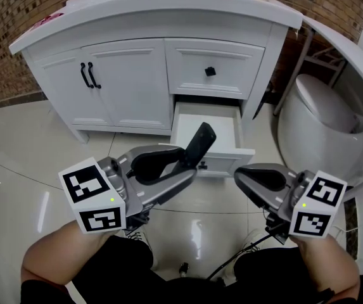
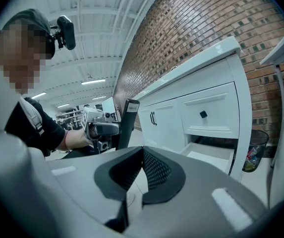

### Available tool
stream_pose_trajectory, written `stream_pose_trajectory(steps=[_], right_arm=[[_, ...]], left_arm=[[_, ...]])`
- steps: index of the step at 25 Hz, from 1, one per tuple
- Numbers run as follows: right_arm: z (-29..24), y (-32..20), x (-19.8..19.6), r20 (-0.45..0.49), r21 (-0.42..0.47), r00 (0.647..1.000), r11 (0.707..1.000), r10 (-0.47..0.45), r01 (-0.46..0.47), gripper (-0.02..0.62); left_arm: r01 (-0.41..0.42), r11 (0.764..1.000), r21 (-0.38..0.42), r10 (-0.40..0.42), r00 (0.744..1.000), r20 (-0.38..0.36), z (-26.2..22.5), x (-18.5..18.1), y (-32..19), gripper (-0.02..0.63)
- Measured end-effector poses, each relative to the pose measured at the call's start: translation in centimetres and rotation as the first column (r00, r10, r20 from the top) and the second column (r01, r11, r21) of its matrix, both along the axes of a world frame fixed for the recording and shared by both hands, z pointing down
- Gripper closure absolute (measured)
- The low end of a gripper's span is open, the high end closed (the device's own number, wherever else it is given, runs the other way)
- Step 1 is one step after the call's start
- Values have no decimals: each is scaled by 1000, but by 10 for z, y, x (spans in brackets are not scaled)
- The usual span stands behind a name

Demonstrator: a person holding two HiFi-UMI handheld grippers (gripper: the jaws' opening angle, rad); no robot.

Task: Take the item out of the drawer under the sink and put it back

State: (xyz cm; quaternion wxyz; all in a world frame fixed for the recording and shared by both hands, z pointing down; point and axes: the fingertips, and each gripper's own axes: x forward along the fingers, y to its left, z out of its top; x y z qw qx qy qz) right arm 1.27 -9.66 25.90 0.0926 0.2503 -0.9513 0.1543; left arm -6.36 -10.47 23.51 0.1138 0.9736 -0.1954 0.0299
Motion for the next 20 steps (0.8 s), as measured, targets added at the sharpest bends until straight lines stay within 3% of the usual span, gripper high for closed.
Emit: stream_pose_trajectory(steps=[20], right_arm=[[3, -1, -1, -7, -2, 1000, 1000, -4, 4, 588]], left_arm=[[-13, 1000, -3, 14, 1000, 13, 5, 6, -1, 436]])
